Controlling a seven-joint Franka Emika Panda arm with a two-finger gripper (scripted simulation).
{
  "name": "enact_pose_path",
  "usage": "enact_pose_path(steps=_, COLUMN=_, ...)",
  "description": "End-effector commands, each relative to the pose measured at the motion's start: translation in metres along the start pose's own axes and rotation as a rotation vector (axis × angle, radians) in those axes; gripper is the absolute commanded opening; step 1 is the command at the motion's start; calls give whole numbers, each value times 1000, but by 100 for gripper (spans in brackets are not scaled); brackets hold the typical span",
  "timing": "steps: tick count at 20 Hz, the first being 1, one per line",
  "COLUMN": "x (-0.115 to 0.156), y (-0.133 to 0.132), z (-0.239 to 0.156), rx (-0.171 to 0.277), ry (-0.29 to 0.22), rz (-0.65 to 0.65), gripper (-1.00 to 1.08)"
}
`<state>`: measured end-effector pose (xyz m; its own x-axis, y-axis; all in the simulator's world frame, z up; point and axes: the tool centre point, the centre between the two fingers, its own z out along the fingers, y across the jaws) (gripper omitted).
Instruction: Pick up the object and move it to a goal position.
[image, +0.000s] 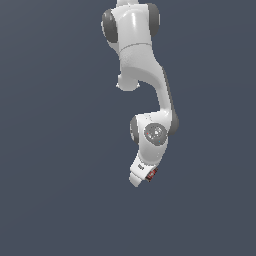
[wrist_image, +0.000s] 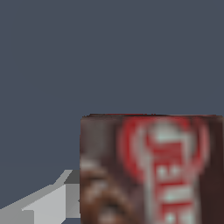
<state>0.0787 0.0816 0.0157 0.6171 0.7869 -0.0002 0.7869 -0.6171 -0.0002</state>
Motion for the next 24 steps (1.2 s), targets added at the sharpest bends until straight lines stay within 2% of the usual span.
enact_pose_path(steps=1, x=0, y=0, z=0, rx=0, ry=0, rz=0, gripper=-100)
enact_pose_path(steps=13, x=-1, y=-4, z=-11, rx=0, ry=0, rz=0, gripper=-100)
enact_pose_path(steps=19, x=-2, y=-15, z=-38, rx=-1, ry=0, rz=0, gripper=-100)
enact_pose_path(steps=24, x=-3, y=-30, z=-76, rx=-1, ry=-1, rz=-1, gripper=-100)
